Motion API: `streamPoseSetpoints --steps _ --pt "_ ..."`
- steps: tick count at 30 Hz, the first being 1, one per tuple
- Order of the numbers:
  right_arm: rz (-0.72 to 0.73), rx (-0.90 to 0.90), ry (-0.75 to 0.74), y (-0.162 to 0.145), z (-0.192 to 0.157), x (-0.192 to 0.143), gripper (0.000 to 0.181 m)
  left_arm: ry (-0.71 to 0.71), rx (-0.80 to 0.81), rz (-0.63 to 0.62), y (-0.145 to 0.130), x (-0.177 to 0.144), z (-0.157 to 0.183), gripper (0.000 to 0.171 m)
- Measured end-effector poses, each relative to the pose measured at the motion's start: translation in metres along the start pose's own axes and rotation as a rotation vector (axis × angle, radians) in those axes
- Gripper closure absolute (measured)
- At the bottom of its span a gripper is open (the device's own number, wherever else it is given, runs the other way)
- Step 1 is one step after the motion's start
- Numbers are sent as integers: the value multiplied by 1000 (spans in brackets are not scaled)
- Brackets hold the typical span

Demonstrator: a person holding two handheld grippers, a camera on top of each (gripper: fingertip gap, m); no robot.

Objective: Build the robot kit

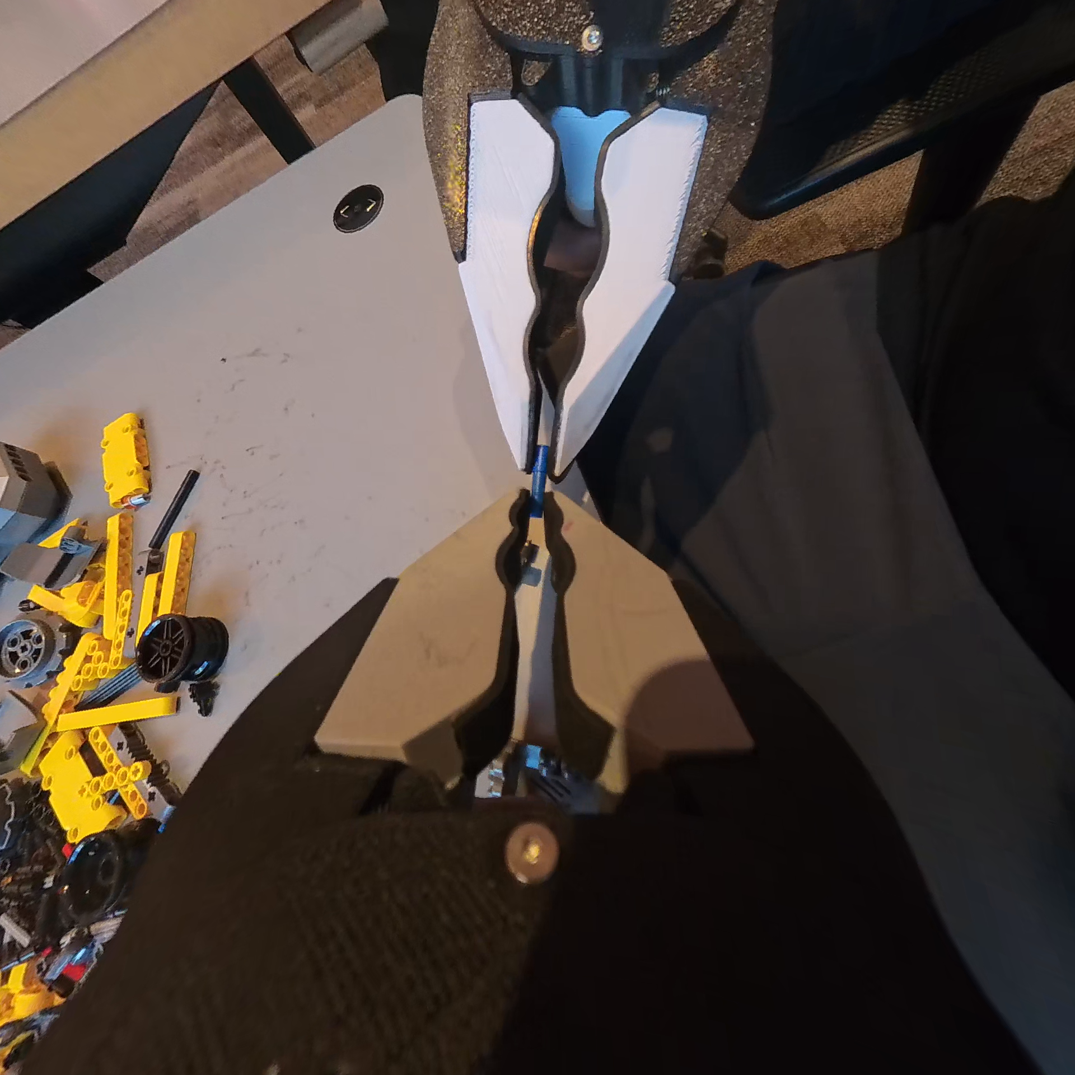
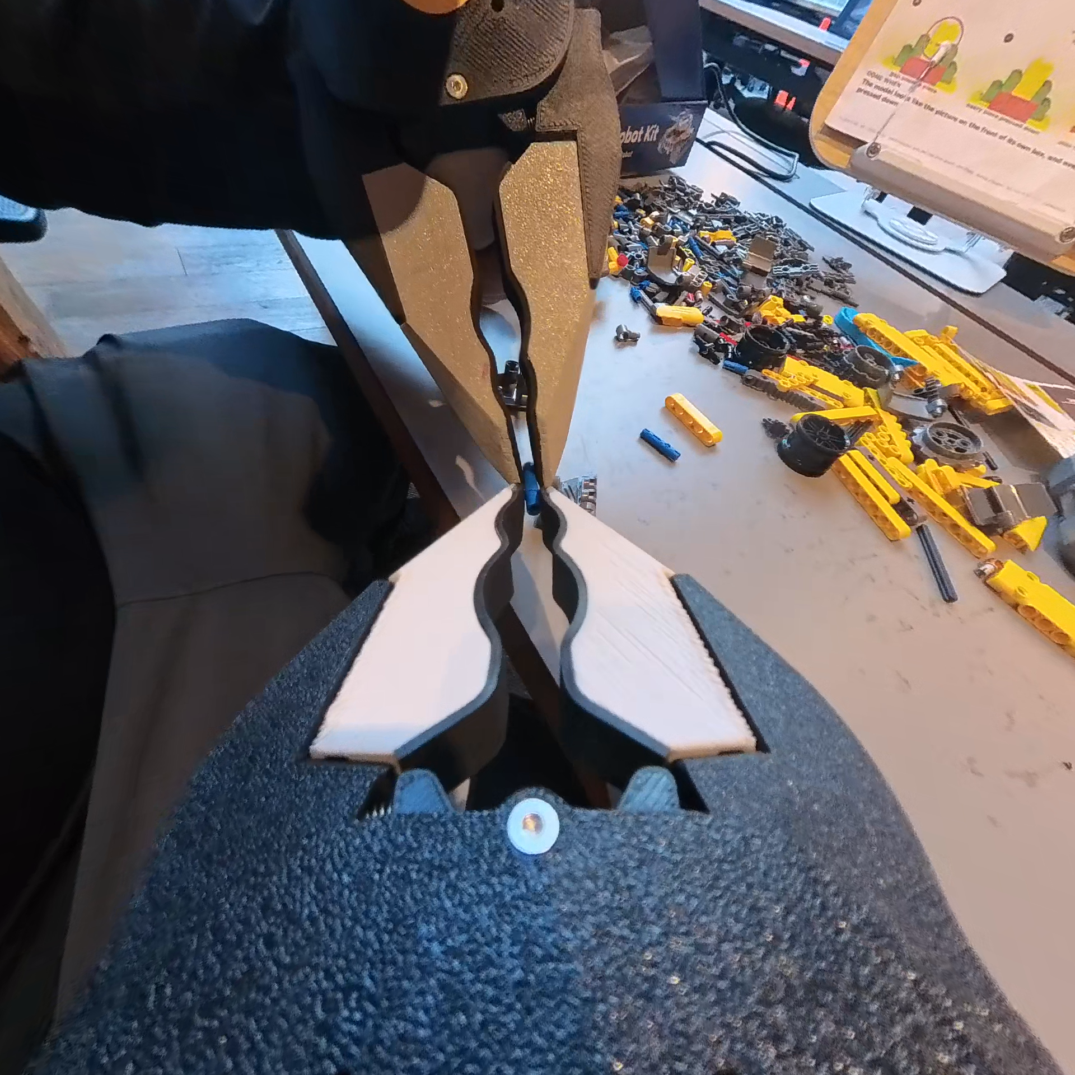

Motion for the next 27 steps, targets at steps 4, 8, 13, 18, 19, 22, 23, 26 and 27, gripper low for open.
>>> streamPoseSetpoints --steps 4,8,13,18,19,22,23,26,27 --pt "-15 -34 -17 -1 0 0 176 2 -52 -15 -1 2 -1 169" --pt "-1 -25 -29 -1 2 -2 177 22 -101 16 1 3 -2 169" --pt "36 -3 -51 1 7 -6 177 111 -198 31 -1 -2 -8 138" --pt "41 55 -68 -4 14 -7 177 208 -290 43 -4 -11 -7 134" --pt "41 66 -73 -5 15 -7 176 228 -309 41 -5 -12 -7 133" --pt "32 98 -92 -9 20 -7 176 303 -367 40 -8 -16 -11 132" --pt "27 103 -97 -10 21 -6 176 319 -389 42 -9 -17 -11 132" --pt "9 99 -108 -15 22 -4 176 354 -435 55 -9 -20 -12 132" --pt "0 96 -113 -17 21 -3 176 356 -444 67 -8 -21 -10 133"
Point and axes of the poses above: each gripper's, where its closed fingertips meet, x out along the fingers, y out of its top, z = x × y across the jaws, the point moved 5 cm from there along -x, back along the fingers, and after that the axes turned 11 degrees about -x, right-handed, at the moved point
